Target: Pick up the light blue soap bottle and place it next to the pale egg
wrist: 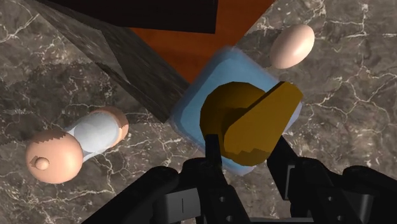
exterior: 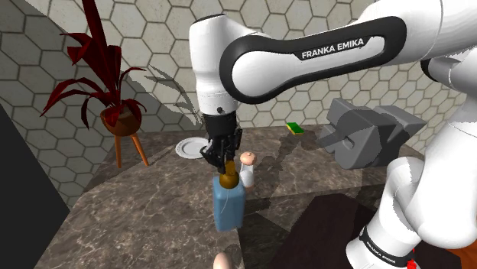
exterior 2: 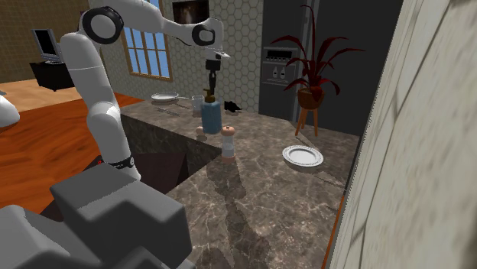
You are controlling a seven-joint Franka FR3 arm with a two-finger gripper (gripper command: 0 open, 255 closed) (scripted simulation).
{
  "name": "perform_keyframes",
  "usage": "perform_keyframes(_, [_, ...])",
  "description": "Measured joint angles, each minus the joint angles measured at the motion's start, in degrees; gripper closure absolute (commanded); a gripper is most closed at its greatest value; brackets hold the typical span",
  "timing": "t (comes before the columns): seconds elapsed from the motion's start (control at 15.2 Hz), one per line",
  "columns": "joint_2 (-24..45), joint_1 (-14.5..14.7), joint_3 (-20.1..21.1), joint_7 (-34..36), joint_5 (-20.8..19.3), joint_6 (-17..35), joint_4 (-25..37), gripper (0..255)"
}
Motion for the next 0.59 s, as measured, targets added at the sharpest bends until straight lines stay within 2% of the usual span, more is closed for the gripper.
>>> perform_keyframes(0.59, [1.00, 0.04, 0.07, 0.02, -0.14, 6.73, -5.73, 255])
